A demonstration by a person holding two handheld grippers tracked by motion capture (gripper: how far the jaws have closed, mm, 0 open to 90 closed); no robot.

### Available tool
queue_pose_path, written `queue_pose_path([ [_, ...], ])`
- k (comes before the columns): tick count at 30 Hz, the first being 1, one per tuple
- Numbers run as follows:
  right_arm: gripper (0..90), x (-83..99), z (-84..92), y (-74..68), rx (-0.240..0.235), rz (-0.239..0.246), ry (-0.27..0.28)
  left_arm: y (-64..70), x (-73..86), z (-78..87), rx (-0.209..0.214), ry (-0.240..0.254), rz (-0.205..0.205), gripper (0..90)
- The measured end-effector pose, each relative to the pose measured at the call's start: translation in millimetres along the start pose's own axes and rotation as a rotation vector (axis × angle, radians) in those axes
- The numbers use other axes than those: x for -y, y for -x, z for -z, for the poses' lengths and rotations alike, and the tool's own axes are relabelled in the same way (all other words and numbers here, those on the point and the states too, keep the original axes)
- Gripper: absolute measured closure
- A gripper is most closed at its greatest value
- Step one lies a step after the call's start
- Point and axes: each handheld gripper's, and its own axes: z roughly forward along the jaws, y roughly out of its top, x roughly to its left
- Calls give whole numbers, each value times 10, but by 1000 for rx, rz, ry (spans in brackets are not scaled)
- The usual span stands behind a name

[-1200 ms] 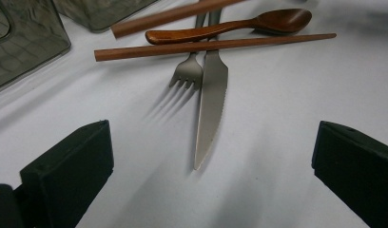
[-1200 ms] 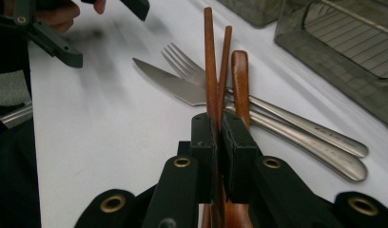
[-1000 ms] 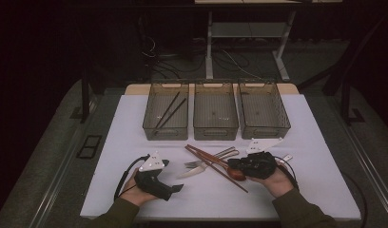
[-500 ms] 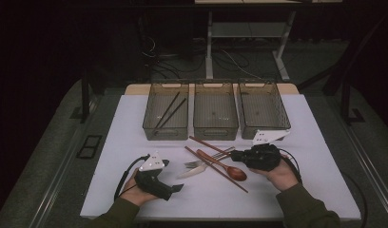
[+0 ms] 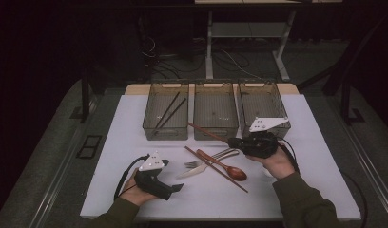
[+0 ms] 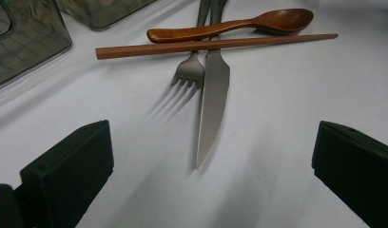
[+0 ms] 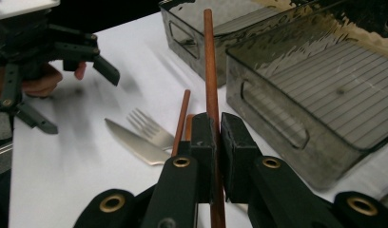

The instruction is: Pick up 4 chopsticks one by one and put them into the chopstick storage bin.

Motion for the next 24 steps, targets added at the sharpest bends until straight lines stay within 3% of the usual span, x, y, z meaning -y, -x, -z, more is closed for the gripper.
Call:
queue_pose_path([
  [24, 843, -395, -367, 90, 48, 0, -13, 0, 0, 3, 2, 4, 0, 0],
])
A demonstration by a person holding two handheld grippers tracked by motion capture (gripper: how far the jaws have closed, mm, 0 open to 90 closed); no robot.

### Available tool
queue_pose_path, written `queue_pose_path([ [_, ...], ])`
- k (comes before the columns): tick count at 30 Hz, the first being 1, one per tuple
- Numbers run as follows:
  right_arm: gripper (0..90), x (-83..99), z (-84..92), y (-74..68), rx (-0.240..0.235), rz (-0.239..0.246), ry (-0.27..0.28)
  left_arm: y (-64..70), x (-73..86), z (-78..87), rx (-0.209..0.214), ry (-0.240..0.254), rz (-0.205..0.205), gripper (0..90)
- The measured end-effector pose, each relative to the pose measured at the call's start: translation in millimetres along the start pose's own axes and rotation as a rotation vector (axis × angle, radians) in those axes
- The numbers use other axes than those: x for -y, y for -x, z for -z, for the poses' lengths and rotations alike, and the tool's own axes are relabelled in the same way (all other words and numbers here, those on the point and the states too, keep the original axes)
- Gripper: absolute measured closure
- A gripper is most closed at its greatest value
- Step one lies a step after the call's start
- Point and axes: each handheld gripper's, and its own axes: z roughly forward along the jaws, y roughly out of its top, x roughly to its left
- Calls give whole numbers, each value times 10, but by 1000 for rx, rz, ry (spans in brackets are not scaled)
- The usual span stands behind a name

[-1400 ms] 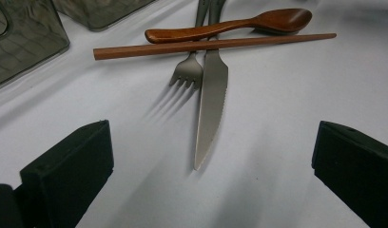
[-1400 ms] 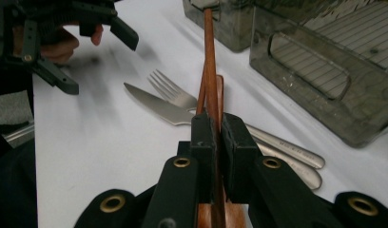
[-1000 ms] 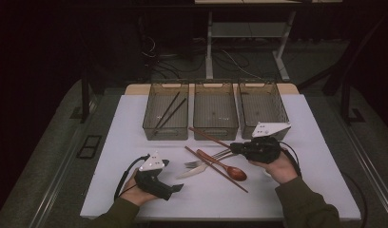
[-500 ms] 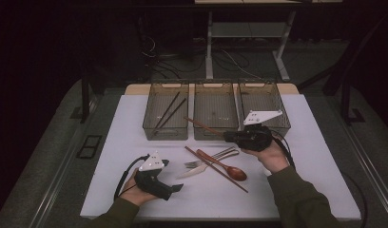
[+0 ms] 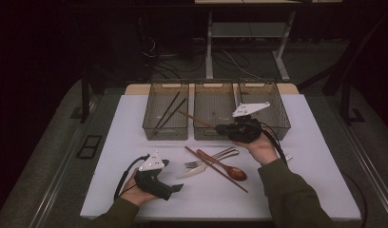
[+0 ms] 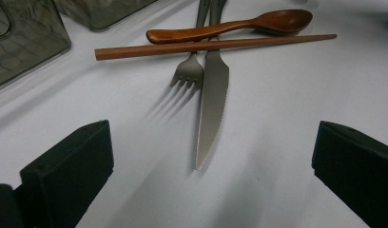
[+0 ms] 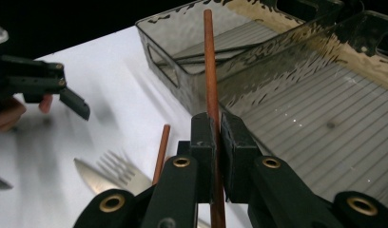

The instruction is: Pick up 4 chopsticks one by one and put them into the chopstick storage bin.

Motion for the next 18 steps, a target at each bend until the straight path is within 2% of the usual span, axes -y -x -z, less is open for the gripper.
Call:
queue_pose_path([
  [8, 843, -213, -151, 18, 20, 7, -12, 2, -1, 3, 0, 0, 5, 0],
  [18, 843, -459, -410, 60, 37, -18, -18, 8, -2, 4, 3, 8, 6, 0],
])
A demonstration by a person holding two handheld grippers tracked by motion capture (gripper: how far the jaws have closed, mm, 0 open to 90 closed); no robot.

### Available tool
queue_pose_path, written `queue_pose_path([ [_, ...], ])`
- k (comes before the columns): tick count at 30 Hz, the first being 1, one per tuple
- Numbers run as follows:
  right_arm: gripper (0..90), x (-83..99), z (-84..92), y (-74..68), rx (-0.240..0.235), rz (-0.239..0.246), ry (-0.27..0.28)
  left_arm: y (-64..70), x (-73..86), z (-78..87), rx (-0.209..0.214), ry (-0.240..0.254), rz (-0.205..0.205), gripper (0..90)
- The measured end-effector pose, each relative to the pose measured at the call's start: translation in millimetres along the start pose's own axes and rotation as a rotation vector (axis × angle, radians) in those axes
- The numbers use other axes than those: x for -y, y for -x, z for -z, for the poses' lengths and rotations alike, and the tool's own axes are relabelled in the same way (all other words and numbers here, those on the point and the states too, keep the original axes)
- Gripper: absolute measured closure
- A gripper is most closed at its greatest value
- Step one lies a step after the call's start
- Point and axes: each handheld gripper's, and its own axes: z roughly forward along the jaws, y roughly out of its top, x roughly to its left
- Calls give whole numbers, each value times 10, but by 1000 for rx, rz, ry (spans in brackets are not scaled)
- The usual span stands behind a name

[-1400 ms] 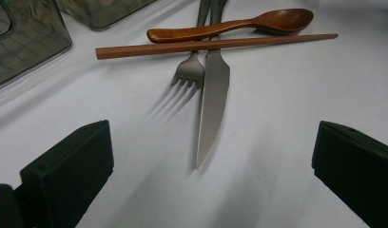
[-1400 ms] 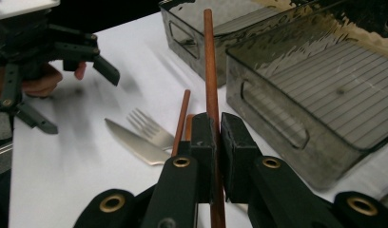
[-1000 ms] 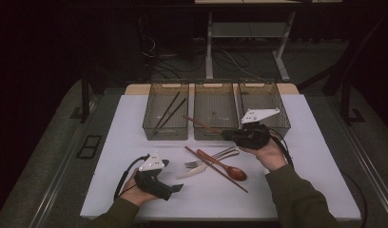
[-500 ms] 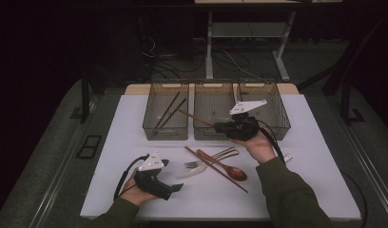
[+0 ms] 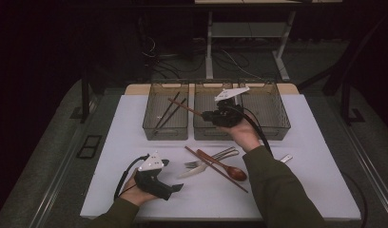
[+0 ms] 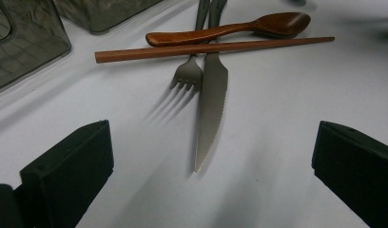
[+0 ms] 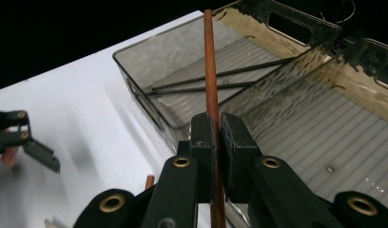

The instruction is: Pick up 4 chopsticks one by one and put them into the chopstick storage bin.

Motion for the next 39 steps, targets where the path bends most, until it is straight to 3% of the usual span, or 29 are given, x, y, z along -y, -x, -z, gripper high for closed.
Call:
queue_pose_path([
  [13, 842, -278, -457, -46, 22, -7, -53, 3, 0, -2, 1, -2, -9, 0],
  [31, 842, -533, -1175, 17, 104, -57, -152, 15, -2, -12, 13, 0, -20, 0],
  [39, 840, -591, -1371, -15, 114, -68, -177, 32, -3, -27, 20, 2, -15, 0],
])
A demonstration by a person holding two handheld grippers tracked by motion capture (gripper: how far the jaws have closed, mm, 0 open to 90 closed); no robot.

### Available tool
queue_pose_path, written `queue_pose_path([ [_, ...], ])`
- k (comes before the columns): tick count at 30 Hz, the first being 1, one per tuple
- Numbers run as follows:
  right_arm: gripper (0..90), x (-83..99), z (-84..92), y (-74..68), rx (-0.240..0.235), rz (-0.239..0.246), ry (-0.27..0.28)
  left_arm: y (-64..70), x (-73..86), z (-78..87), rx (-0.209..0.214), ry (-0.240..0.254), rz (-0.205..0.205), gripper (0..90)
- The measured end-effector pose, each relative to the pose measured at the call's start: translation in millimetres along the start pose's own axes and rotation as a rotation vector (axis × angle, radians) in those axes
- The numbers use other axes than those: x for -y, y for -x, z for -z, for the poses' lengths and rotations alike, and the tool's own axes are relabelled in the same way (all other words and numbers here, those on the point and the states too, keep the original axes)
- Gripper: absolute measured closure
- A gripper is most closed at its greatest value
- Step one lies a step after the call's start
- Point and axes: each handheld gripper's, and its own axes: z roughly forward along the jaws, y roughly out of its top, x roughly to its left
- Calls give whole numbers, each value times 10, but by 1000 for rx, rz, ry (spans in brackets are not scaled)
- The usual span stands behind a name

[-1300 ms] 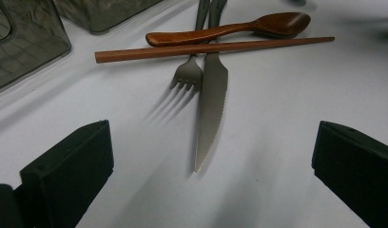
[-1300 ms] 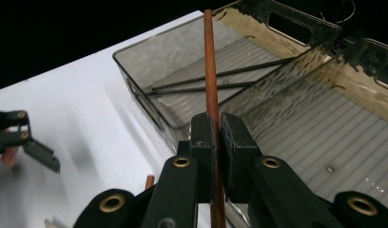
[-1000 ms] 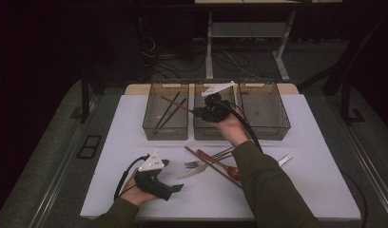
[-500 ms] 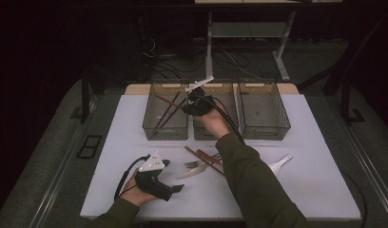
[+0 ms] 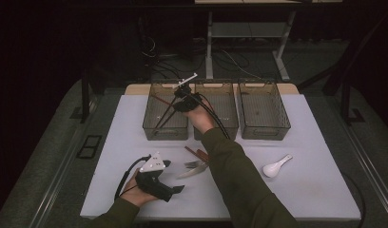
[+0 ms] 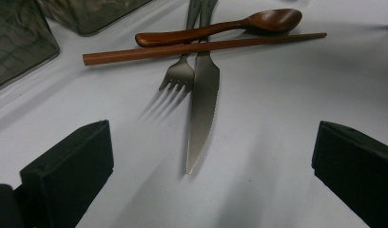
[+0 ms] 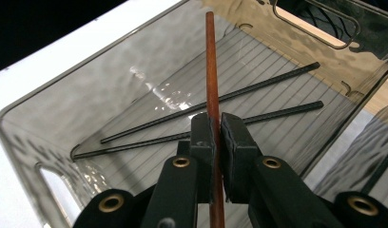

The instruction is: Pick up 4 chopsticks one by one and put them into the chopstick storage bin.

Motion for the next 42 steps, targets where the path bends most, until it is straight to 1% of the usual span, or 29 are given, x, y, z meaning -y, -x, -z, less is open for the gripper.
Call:
queue_pose_path([
  [3, 823, 1, -46, -4, 0, -4, -7, 1, 0, 2, 1, 0, -2, 0],
  [4, 768, 4, -49, -4, 0, -8, -2, 0, 0, 3, 1, 0, -3, 0],
  [5, 744, 4, -46, -6, 1, -14, 3, 0, 0, 4, 1, 0, -3, 0],
  [7, 684, 7, -38, -11, -11, -12, 5, 0, 0, 3, 2, 0, -4, 0],
  [8, 664, 9, -32, -12, -9, -5, 4, 0, 1, 2, 2, -1, -4, 0],
  [10, 622, 15, -18, -9, -23, 0, 2, 1, 1, 4, 2, -1, -6, 0],
  [12, 589, 24, 11, -9, -39, 6, 0, -1, 1, 4, 1, -1, -10, 0],
  [14, 567, 50, 59, 1, -53, 4, 16, -1, 2, 2, 1, -1, -6, 0],
  [16, 541, 75, 114, 18, -55, 7, 29, 1, 2, -2, 1, -1, -6, 0],
  [18, 513, 101, 169, 37, -71, 3, 46, 4, 2, 0, 0, -1, -10, 0],
  [20, 494, 130, 232, 53, -79, 4, 58, 6, 3, 0, 1, -1, -4, 0],
  [22, 480, 163, 298, 64, -97, 14, 68, 4, 6, -3, 0, -5, -6, 0],
  [25, 471, 226, 408, 71, -111, 29, 89, 4, 5, 0, 1, -2, -5, 0],
  [28, 461, 297, 513, 75, -124, 45, 98, 9, 6, -5, 0, 0, 2, 0],
  [29, 455, 323, 545, 73, -131, 49, 96, 2, 4, 0, 0, -5, -9, 0],
  [31, 451, 380, 599, 67, -143, 62, 94, 2, 3, 0, 0, -7, -9, 0],
  [33, 448, 434, 657, 60, -147, 74, 95, -6, 2, 5, 0, -18, -22, 0],
  [34, 444, 460, 686, 56, -154, 72, 94, -6, 2, 5, 0, -19, -23, 0],
  [38, 440, 558, 797, 49, -171, 83, 101, -3, 2, 7, -2, -21, -22, 0],
  [39, 440, 584, 825, 46, -177, 83, 101, 4, 3, 1, -3, -12, -12, 0],
  [42, 440, 670, 900, 28, -182, 94, 101, 1, 3, 0, -4, -11, -16, 0],
])
